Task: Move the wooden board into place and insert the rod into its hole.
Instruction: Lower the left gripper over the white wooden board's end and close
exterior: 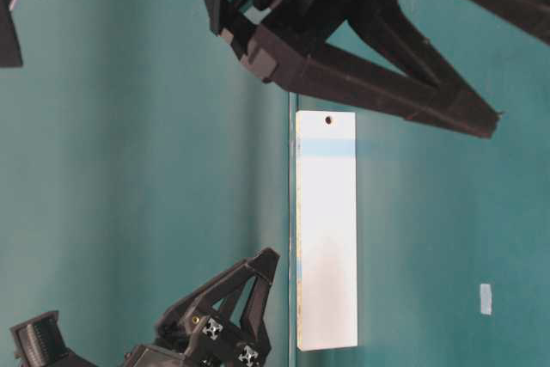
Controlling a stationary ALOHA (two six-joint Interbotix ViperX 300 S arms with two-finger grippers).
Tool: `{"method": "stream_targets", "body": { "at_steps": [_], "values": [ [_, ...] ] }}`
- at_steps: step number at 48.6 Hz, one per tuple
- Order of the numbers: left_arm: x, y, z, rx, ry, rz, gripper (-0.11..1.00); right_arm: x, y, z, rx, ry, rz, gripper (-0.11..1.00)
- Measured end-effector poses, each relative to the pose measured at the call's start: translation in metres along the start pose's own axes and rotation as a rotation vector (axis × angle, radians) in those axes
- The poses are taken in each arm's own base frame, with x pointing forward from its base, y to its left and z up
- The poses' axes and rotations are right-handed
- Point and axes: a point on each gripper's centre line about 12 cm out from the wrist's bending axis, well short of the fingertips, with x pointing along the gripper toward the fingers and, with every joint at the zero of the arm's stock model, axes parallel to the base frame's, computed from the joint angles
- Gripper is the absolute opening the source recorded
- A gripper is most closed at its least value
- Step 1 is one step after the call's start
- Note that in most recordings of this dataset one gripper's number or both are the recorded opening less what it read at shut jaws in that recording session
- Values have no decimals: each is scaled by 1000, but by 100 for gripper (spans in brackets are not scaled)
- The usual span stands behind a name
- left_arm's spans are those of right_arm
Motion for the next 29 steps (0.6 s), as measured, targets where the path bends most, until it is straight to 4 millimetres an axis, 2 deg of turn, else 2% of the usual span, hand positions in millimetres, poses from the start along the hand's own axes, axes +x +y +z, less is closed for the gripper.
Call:
{"method": "stream_targets", "body": {
  "at_steps": [7, 29],
  "values": [
    [5, 8, -8, 46, 31, 16, 91, 0, 0, 3, 3, 6, -3, 80],
    [30, 14, -33, 63, 120, 17, 91, 8, 1, 8, 2, 4, -3, 80]
  ]
}}
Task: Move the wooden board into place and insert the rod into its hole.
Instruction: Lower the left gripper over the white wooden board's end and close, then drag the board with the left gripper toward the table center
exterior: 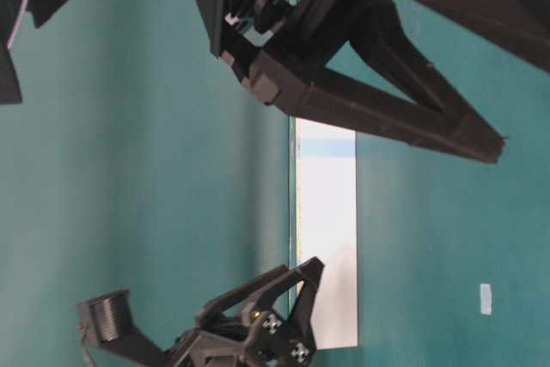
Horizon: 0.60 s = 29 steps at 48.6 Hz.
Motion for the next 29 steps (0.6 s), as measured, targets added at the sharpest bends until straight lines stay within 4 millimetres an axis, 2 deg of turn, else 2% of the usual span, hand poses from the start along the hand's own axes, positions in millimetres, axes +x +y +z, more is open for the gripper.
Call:
{"method": "stream_targets", "body": {
  "at_steps": [18, 29],
  "values": [
    [27, 9, -1, -13, 24, 11, 91, 0, 0, 0, 0, 18, -6, 80],
    [37, 6, -12, -11, 61, 0, 91, 0, -1, -1, 2, 23, -7, 80]
  ]
}}
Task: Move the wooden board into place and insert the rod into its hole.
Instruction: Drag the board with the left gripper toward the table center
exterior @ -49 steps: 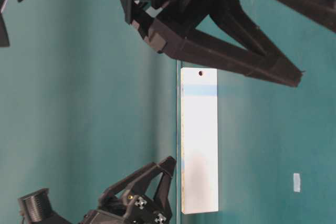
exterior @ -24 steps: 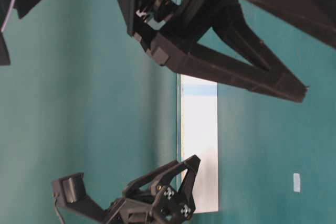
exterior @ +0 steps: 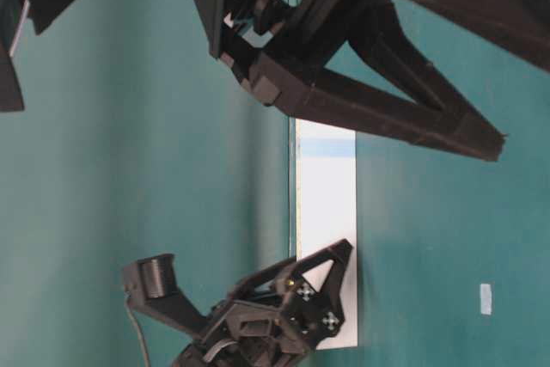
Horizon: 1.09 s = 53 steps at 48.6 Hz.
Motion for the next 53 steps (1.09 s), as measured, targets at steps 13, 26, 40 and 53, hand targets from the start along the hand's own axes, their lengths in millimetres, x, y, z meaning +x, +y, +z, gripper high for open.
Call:
{"method": "stream_targets", "body": {
  "at_steps": [13, 26, 40, 53],
  "values": [
    [5, -2, -5, 0, 18, -5, 87, 0, 0, -1, -2, 9, -3, 80],
    [5, -1, -6, -8, 18, -4, 22, 0, 0, -2, 0, 15, -4, 80],
    [1, 1, -1, -7, 6, 0, 22, 0, -1, -3, -5, 29, -9, 80],
    [-25, -11, 40, -6, -49, -37, 22, 0, -1, -4, -14, 34, -11, 80]
  ]
}}
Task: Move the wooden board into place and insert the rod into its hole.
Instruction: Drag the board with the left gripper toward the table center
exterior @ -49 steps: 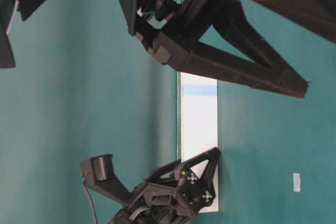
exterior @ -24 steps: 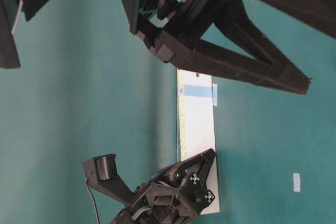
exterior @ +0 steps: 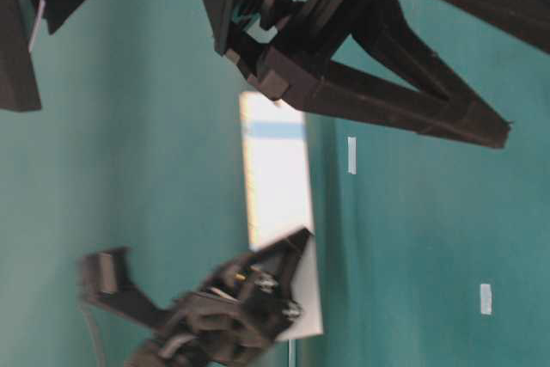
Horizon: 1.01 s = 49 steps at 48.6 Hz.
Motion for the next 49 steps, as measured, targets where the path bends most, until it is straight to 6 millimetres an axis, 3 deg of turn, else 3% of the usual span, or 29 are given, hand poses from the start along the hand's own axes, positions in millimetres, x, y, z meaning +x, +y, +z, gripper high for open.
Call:
{"method": "stream_targets", "body": {
  "at_steps": [6, 20, 39, 49],
  "values": [
    [-8, -15, 16, -38, 7, -43, 22, 0, 0, 0, 0, 1, 0, 80],
    [-9, -66, 30, -102, 9, -144, 22, 0, 0, 0, -2, 0, 0, 80],
    [10, -136, 31, -61, 32, -261, 22, 0, 0, -1, -3, 4, -1, 80],
    [12, -156, 28, -31, 35, -294, 22, 0, 0, -3, -3, 8, -1, 80]
  ]
}}
